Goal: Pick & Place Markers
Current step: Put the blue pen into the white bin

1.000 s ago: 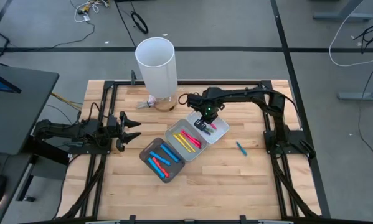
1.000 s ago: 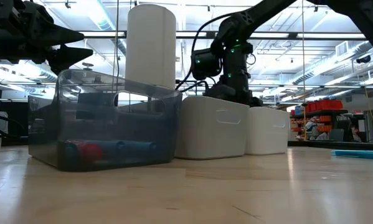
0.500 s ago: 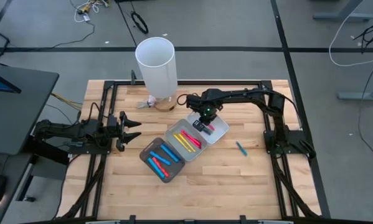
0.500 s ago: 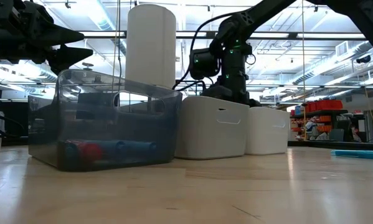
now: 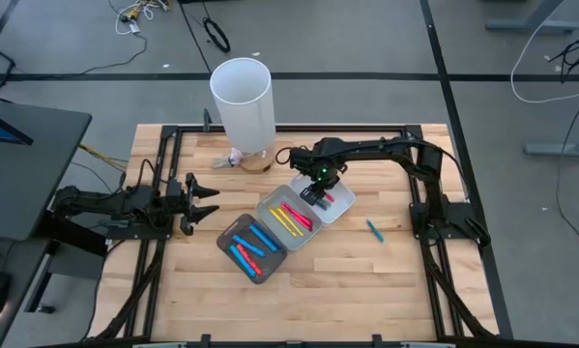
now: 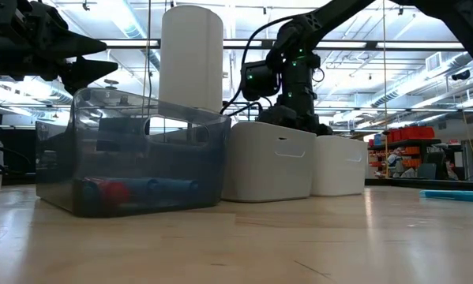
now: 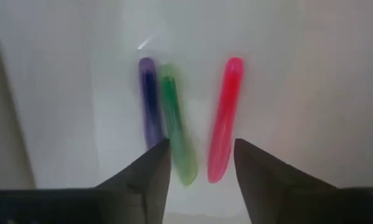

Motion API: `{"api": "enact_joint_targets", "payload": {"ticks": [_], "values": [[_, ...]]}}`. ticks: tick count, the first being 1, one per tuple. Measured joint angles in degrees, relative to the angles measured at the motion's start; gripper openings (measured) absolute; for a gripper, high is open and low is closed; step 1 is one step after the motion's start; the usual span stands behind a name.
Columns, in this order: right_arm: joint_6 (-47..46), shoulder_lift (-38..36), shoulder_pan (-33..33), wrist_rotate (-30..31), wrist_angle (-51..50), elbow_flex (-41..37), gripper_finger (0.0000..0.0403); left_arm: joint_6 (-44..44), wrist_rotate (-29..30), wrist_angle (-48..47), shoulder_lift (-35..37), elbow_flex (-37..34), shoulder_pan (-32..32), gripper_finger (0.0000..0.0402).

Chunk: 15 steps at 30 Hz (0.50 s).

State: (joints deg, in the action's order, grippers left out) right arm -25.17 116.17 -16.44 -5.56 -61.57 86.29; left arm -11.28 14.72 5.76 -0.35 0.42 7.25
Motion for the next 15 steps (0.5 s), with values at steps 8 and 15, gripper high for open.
{"api": "enact_joint_targets", "payload": {"ticks": [8, 15], "values": [[-1.6, -3.7, 1.1, 0.0, -2.6, 1.4, 0.0169, 0.0, 0.0, 0.0, 0.0, 0.0, 0.0, 0.0234], [-2.2, -8.6, 2.5, 2.5, -7.4, 1.4, 0.0158, 0.0, 0.0, 0.0, 0.0, 0.0, 0.0, 0.0234]]}}
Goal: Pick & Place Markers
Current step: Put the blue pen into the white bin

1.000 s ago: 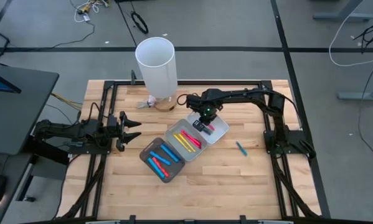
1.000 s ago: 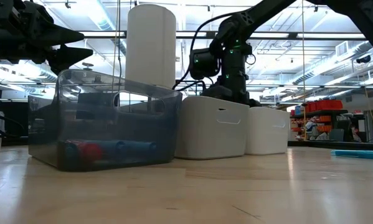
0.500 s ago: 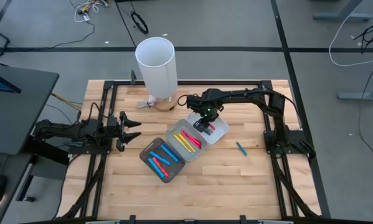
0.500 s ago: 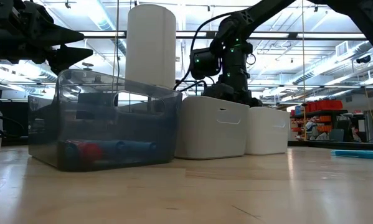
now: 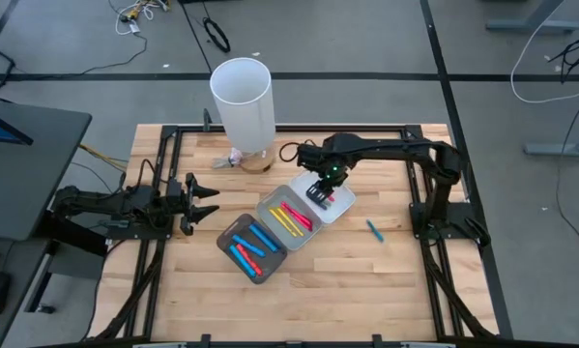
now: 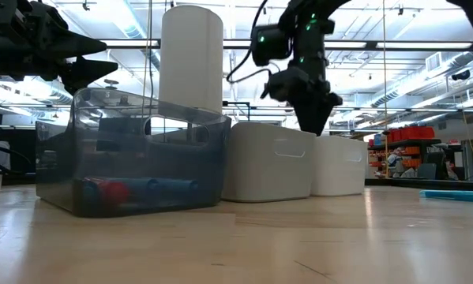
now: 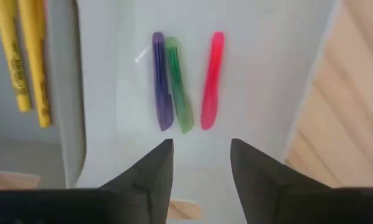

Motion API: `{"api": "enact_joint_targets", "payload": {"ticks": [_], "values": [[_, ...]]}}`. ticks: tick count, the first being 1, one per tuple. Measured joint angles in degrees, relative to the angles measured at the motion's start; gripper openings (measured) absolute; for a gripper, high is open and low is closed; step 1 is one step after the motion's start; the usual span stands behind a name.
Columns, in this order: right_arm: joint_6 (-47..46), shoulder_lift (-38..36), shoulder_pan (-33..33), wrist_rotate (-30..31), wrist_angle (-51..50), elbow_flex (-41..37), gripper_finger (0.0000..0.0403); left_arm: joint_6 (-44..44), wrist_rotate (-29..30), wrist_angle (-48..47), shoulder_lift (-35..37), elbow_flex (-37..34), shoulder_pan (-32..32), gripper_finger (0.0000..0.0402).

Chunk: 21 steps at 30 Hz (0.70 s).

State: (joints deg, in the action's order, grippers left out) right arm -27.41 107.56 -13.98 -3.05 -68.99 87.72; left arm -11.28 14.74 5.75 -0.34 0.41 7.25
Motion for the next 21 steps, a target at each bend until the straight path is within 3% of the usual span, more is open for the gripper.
{"api": "enact_joint_targets", "payload": {"ticks": [8, 21], "values": [[-3.3, -6.4, 2.8, 2.6, -0.7, -1.0, 0.0157, 0.0, 0.0, 0.0, 0.0, 0.0, 0.0, 0.0234], [-15.7, -20.8, 8.5, 2.6, -0.7, -15.7, 0.0157, 0.0, 0.0, 0.0, 0.0, 0.0, 0.0, 0.0234]]}}
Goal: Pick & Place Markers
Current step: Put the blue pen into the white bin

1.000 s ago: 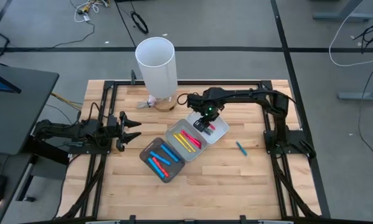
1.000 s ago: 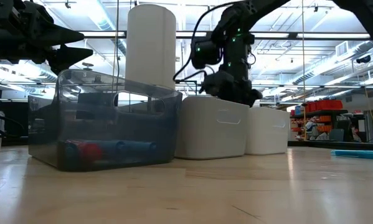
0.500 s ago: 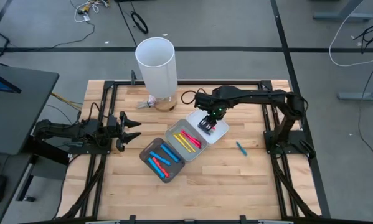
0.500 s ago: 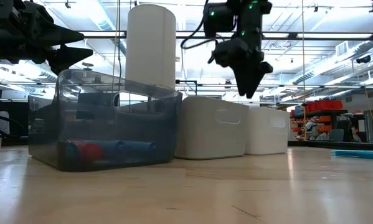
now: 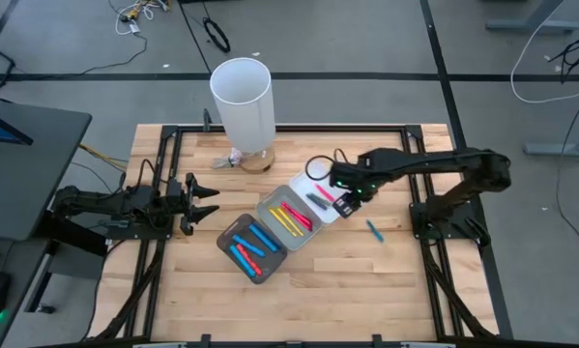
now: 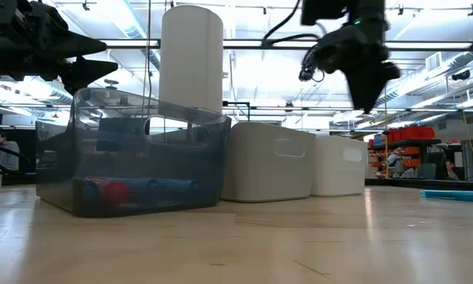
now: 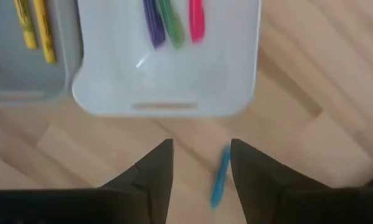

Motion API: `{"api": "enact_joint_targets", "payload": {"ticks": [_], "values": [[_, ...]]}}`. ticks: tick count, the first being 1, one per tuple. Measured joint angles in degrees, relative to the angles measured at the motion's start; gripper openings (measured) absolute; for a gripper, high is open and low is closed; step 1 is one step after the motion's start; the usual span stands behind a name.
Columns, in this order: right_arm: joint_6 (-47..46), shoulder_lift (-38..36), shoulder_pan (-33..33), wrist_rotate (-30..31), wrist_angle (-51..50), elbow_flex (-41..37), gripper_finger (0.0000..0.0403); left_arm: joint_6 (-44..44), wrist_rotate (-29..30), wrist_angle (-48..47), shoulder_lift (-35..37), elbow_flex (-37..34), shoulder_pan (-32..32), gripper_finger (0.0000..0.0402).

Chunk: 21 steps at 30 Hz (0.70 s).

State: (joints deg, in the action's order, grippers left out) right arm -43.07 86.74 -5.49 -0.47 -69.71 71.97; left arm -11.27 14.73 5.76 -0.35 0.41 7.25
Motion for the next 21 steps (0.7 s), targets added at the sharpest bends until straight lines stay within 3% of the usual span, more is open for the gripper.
{"api": "enact_joint_targets", "payload": {"ticks": [8, 21], "values": [[-7.7, -7.5, 5.1, -0.5, -1.0, -6.8, 0.0157, 0.0, 0.0, 0.0, 0.0, 0.0, 0.0, 0.0234], [-14.9, -12.5, 11.3, -0.5, -4.0, -10.3, 0.0157, 0.0, 0.0, 0.0, 0.0, 0.0, 0.0, 0.0234]]}}
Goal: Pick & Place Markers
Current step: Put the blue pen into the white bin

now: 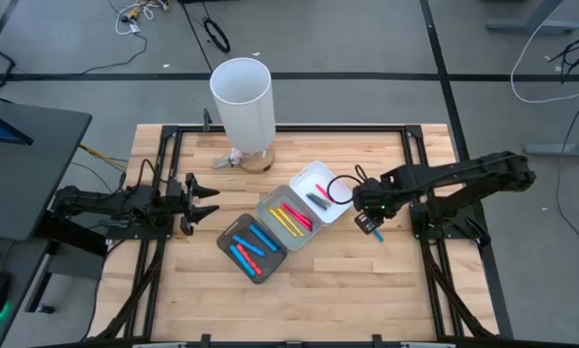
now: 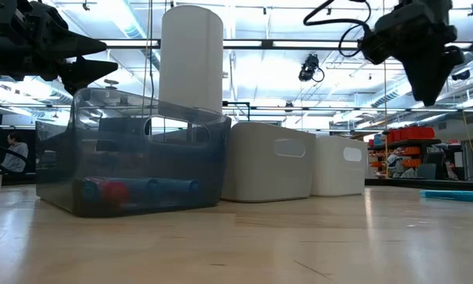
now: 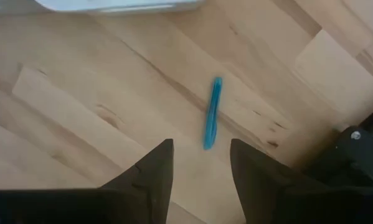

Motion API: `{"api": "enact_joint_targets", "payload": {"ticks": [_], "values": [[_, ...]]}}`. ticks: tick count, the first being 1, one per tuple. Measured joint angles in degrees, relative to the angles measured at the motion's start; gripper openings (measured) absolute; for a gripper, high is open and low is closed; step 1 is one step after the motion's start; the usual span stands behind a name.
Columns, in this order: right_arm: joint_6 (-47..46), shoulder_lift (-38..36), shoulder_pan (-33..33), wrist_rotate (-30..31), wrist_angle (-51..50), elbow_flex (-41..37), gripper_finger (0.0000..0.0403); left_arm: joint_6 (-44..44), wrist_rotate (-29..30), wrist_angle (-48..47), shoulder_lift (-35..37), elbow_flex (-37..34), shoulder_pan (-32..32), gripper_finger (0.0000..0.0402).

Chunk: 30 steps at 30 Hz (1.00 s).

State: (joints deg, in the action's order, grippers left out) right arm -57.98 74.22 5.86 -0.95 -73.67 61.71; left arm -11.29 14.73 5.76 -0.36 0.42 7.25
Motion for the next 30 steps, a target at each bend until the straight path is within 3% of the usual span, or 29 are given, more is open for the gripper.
{"api": "enact_joint_targets", "payload": {"ticks": [14, 30], "values": [[-0.2, -0.2, 1.2, 0.7, 0.1, -2.1, 0.0157, 0.0, 0.0, 0.0, 0.0, 0.0, 0.0, 0.0234], [-3.9, 1.0, 1.3, 0.5, 15.2, -14.4, 0.0157, 0.0, 0.0, 0.0, 0.0, 0.0, 0.0, 0.0234]]}}
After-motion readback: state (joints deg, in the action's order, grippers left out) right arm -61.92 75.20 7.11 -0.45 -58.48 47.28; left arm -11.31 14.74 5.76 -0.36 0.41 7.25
